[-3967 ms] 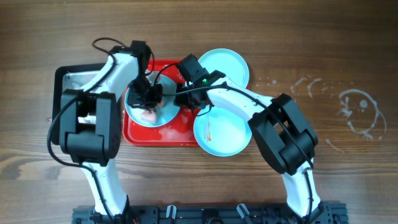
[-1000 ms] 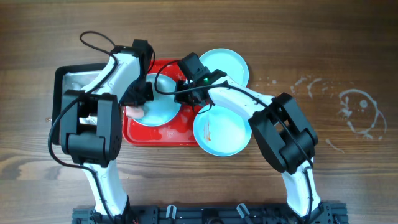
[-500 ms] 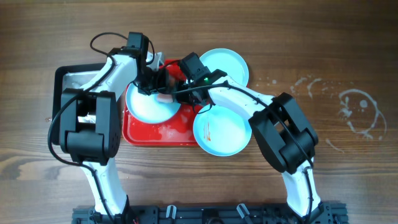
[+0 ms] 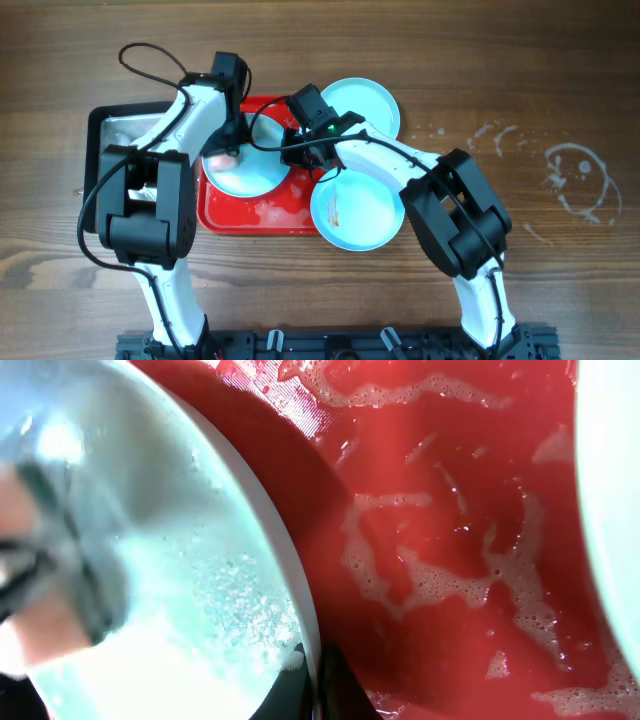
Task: Clean dirty plates on tray and stack at the side
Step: 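Lift the plate with the right gripper and pull the sponge back left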
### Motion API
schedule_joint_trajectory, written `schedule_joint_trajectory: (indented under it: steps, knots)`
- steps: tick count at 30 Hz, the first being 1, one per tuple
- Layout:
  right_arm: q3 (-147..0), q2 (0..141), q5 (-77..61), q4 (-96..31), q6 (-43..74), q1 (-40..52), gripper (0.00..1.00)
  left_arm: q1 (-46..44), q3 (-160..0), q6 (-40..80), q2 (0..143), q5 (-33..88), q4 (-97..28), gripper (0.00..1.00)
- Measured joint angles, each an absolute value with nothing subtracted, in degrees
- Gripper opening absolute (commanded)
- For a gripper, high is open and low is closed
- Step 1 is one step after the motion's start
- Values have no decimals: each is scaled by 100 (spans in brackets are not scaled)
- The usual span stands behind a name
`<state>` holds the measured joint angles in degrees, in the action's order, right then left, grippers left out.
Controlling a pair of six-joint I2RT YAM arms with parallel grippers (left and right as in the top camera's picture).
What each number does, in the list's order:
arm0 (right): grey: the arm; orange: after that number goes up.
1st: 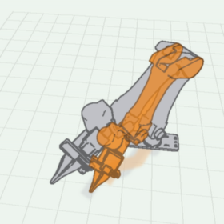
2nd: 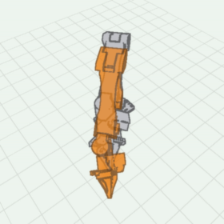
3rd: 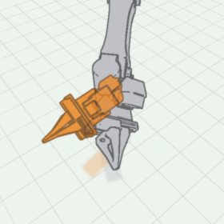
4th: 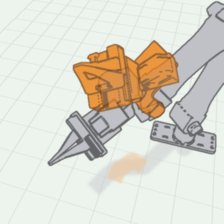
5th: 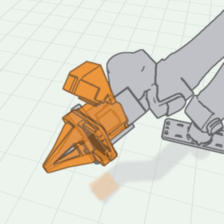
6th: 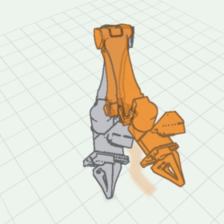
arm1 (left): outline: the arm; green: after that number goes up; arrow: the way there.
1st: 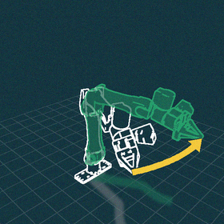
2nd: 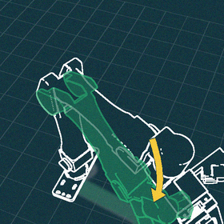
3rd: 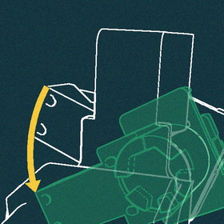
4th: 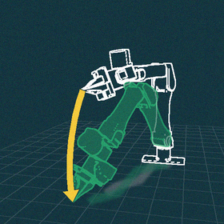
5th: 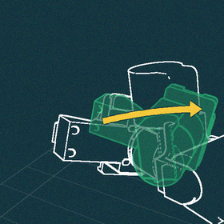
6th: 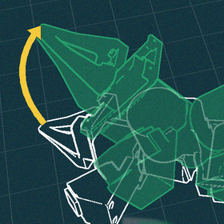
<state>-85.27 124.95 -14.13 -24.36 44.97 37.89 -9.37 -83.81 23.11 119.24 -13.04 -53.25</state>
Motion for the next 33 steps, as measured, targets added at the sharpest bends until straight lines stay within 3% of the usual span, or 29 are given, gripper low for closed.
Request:
schedule_joint_trajectory:
  steps: [5,14,21,26,33]
  knots:
    - [-8527,12495,-1485,-2458,4427,3780,4,-856,-8364,2078,11926,-978,-6154,4]
    - [-8527,12505,-1885,-2504,4193,3516,4,-16,-8265,-211,12092,3162,-6641,4]
    - [-8519,12453,-2045,-2436,3854,3492,4,884,-8289,-797,12099,5704,-6643,4]
    - [-8490,11646,-1310,-2961,3586,3474,4,1385,-8315,-880,12099,6372,-6823,4]
    - [-8490,10361,473,-3691,3111,3470,4,1400,-8359,-897,12025,6187,-6847,4]
